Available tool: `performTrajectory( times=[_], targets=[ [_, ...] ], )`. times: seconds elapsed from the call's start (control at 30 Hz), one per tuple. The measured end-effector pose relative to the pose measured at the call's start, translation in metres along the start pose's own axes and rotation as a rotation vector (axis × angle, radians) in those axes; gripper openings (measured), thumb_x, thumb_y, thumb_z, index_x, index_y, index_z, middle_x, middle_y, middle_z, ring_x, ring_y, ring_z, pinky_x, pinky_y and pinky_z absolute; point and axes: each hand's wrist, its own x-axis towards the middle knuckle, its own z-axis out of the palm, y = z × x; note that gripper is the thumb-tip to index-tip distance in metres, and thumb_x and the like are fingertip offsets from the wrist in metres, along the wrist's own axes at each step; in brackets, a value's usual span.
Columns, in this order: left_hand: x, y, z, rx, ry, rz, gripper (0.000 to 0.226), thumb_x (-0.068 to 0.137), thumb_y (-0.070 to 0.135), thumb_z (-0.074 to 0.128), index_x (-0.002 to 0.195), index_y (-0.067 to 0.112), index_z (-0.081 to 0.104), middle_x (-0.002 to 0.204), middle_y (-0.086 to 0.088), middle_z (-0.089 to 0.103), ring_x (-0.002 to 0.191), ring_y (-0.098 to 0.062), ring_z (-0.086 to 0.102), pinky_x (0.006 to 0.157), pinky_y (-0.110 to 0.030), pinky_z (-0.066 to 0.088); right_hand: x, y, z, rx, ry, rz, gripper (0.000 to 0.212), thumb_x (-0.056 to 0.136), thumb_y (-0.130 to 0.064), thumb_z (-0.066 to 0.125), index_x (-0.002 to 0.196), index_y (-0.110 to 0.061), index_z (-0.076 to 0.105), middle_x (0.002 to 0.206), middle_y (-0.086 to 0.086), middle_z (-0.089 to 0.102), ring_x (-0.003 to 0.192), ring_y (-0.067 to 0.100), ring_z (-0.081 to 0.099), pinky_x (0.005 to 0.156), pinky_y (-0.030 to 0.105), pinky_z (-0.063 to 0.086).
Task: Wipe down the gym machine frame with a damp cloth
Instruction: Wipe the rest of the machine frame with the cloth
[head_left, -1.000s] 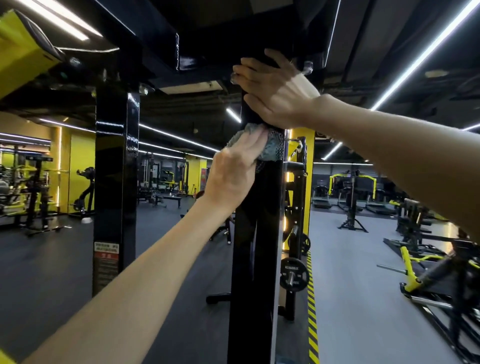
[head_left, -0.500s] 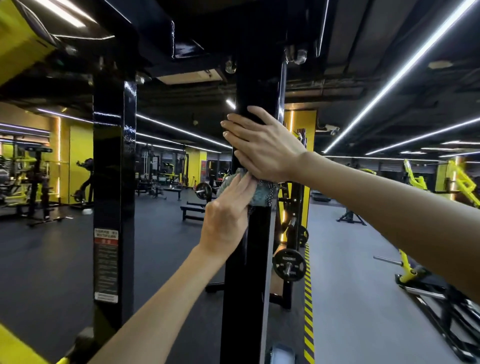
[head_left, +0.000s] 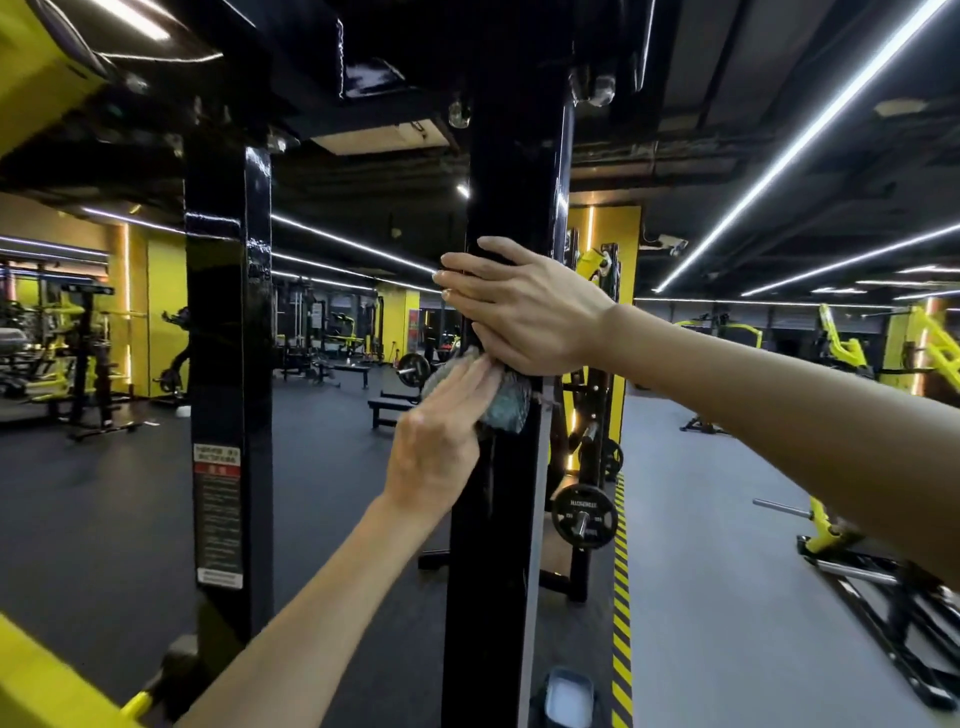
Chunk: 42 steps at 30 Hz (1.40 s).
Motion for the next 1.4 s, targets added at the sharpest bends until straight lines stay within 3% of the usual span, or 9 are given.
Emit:
performTrajectory(
  times=[0.1,0.3,0.63,0.77,0.87,1.0,1.13,1.3,1.4],
  targets=[
    [0.003,0.006,0.007,-0.037,0.048,-0.031,0.043,0.086,-0.004,0.039,0.119,-0.003,0.066,0.121,-0.017,0.067,0.115,-0.026,0.062,0.101,-0.035,0.046,0.001,0.001,0.000,0.054,0.026,0.016,0.055,0.100,-0.030,0.025,0.136,0.001,0.053,0.148,0.017,0.046,0.144,0.030,0.033,0.120,0.044,0.017],
    [-0.106,0.021,0.010,-0.143,-0.043,0.001,0.044,0.085,-0.005,0.043,0.123,0.006,0.062,0.127,-0.007,0.062,0.115,-0.022,0.063,0.098,-0.023,0.048,-0.002,-0.004,0.004,0.057,0.043,0.009,0.053,0.101,-0.029,0.026,0.135,0.001,0.054,0.148,0.017,0.046,0.144,0.030,0.032,0.121,0.045,0.017],
    [-0.018,0.015,0.012,-0.092,0.049,-0.047,0.050,0.082,-0.011,0.038,0.121,0.001,0.068,0.125,-0.011,0.067,0.117,-0.026,0.063,0.102,-0.030,0.047,-0.004,-0.005,0.005,0.049,0.069,0.015,0.052,0.101,-0.029,0.028,0.132,0.001,0.057,0.143,0.017,0.051,0.140,0.030,0.039,0.118,0.046,0.020],
    [-0.111,0.023,0.016,-0.129,-0.010,-0.039,0.056,0.075,-0.022,0.060,0.124,0.005,0.064,0.128,-0.005,0.062,0.118,-0.021,0.061,0.094,-0.029,0.054,-0.006,-0.009,0.004,0.045,0.052,0.038,0.055,0.102,-0.030,0.024,0.134,0.001,0.055,0.145,0.017,0.050,0.141,0.030,0.038,0.119,0.046,0.019],
    [-0.145,0.027,0.011,-0.175,-0.119,-0.080,0.072,0.062,-0.028,0.073,0.124,0.007,0.062,0.128,-0.003,0.061,0.119,-0.018,0.060,0.099,-0.025,0.049,-0.007,-0.008,0.003,0.046,0.052,0.035,0.056,0.102,-0.031,0.023,0.135,0.002,0.054,0.145,0.017,0.049,0.142,0.030,0.037,0.120,0.046,0.019],
    [-0.082,0.026,0.005,-0.162,-0.098,-0.096,0.045,0.080,-0.011,0.050,0.121,0.001,0.066,0.125,-0.010,0.064,0.116,-0.025,0.063,0.104,-0.023,0.043,-0.007,-0.007,0.004,0.048,0.082,0.037,0.054,0.101,-0.030,0.025,0.134,0.002,0.054,0.144,0.018,0.051,0.140,0.031,0.039,0.119,0.046,0.020],
    [-0.033,0.022,0.008,-0.138,0.008,-0.071,0.047,0.083,-0.006,0.040,0.119,0.001,0.068,0.123,-0.012,0.067,0.115,-0.026,0.063,0.102,-0.021,0.044,-0.006,-0.008,0.004,0.057,0.086,0.027,0.052,0.101,-0.027,0.027,0.133,0.004,0.054,0.143,0.019,0.051,0.139,0.032,0.041,0.117,0.046,0.022],
    [-0.136,0.036,0.016,-0.178,-0.020,-0.110,0.039,0.086,-0.005,0.049,0.119,0.004,0.068,0.125,-0.007,0.066,0.116,-0.020,0.063,0.096,-0.024,0.052,-0.007,-0.008,0.005,0.049,0.070,0.033,0.054,0.102,-0.029,0.024,0.134,0.004,0.053,0.145,0.019,0.048,0.141,0.032,0.038,0.118,0.045,0.019],
    [-0.197,0.040,0.011,-0.233,-0.190,-0.157,0.061,0.067,-0.022,0.069,0.123,0.004,0.065,0.129,-0.006,0.062,0.119,-0.017,0.059,0.103,-0.017,0.044,-0.008,-0.008,0.005,0.043,0.091,0.031,0.053,0.102,-0.028,0.025,0.134,0.003,0.053,0.146,0.018,0.048,0.141,0.031,0.038,0.119,0.046,0.020]
  ],
)
